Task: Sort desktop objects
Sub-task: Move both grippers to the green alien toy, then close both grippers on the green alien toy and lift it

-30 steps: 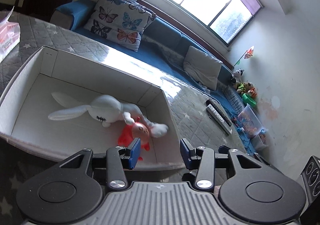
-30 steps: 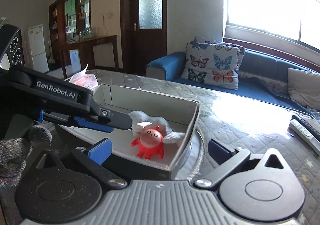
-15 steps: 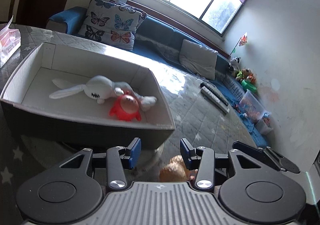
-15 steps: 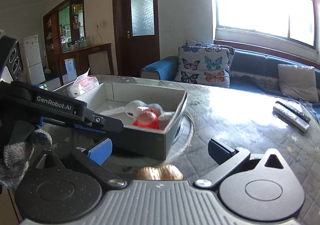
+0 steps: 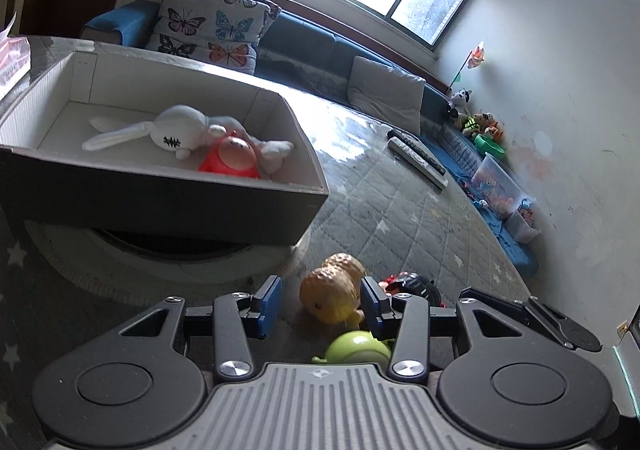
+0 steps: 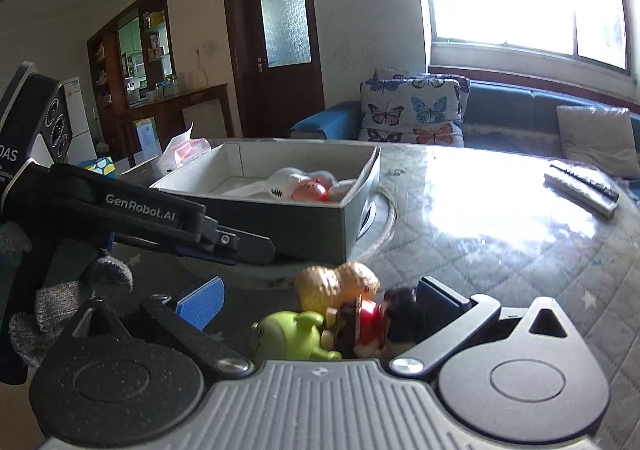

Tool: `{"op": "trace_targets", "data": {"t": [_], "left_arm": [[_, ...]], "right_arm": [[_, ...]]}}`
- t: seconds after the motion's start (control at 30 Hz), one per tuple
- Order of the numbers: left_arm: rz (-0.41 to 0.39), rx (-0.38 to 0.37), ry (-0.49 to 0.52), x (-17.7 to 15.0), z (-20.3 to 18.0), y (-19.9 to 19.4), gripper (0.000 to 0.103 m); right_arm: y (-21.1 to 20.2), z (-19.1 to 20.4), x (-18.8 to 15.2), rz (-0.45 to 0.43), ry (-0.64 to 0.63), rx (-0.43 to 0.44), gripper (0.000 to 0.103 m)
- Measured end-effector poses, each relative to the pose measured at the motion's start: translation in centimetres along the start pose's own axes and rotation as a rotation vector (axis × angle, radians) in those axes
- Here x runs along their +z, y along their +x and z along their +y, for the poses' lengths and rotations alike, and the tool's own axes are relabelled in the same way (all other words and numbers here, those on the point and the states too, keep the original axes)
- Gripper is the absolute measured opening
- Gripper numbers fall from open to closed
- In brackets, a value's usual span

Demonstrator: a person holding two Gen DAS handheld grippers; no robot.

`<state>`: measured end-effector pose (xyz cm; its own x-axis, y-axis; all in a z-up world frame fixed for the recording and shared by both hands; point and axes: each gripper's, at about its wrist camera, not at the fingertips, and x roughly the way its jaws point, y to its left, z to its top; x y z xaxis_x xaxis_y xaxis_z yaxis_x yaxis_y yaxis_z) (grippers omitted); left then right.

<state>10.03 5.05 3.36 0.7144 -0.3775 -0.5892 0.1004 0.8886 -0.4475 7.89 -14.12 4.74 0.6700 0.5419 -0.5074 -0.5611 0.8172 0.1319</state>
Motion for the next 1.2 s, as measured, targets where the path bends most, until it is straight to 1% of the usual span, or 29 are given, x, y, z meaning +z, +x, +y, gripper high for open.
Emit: {"op": "trace_targets", "data": {"t": [0.07, 0.17, 0.3, 0.47, 0.8, 0.93, 1.2], "left_arm": [[0.003, -0.002, -0.003, -0.2, 0.0, 0.0, 0.046], [0.007, 0.001, 0.001, -0.6, -0.2, -0.1, 0.046], [0.018, 0.000, 0.009, -1.2, -0.5, -0.1, 0.046], [0.028, -0.010, 0.032, -1.5, -1.0, 0.0, 0.046], [0.054, -0.037, 0.054, -2.0, -1.6, 0.5, 0.046], [0.060, -0.040, 0.045, -2.0, -1.3, 0.7, 0.046], [0.073, -0.058, 0.041, -2.1, -1.1, 1.1, 0.046]], "right_arm": [[0.0, 0.1, -0.4, 0.012, 0.009, 0.009, 0.103], [0.3, 0.6, -1.2, 0.036, -0.009, 0.018, 0.103], [0.9, 1.0, -2.4, 0.082, -0.010, 0.048, 0.103], [1.3, 1.3, -3.1, 0.104, -0.015, 0.061, 0.103], [2.7, 0.7, -3.9, 0.150, 0.046, 0.082, 0.103], [3.2, 0.5, -4.2, 0.163, 0.067, 0.089, 0.103], [3.4, 0.5, -4.4, 0.141, 0.088, 0.091, 0.103]]}}
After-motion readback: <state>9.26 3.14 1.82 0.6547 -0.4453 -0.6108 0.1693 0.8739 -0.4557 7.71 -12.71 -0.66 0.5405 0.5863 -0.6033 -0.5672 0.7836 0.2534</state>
